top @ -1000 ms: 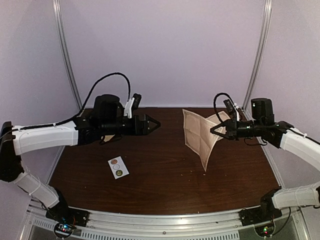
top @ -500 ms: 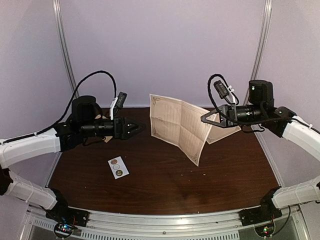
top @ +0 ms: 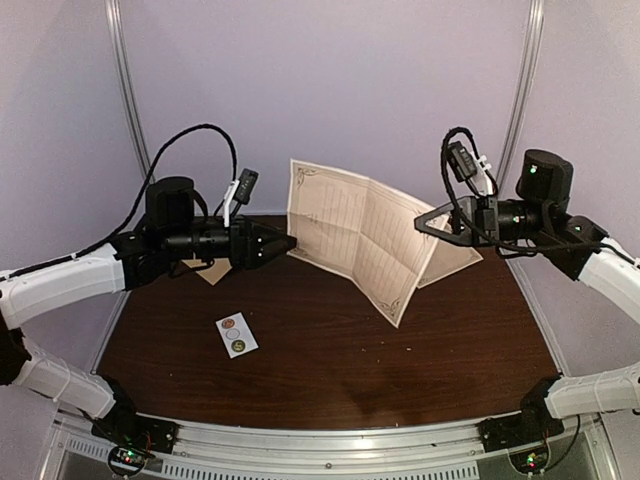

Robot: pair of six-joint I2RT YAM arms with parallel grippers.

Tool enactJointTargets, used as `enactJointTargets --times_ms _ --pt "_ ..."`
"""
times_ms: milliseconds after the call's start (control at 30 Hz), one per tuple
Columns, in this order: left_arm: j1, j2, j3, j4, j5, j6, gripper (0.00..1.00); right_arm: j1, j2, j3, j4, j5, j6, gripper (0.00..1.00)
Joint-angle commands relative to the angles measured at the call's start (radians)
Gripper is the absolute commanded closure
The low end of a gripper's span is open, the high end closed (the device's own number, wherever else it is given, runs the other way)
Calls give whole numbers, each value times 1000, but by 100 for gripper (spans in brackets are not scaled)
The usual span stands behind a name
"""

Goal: Place the letter into the envelope and seal it

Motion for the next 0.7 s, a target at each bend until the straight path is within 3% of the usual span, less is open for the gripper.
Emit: enactJointTargets --times_ms 0,167,300,433,567,667 --pt "14 49 91 34 41 78 2 7 -21 2 49 -46 13 100" --pt "39 81 116 101 100 72 2 9 -35 3 46 -49 12 100" --pt "40 109 130 162 226 54 5 9 -35 2 39 -50 11 100" --pt "40 123 134 194 316 41 28 8 -29 2 39 -55 6 100" --pt "40 121 141 197 347 43 43 9 -17 1 35 -51 2 100" --pt "40 114 135 195 333 43 48 9 -10 1 32 -50 0 100"
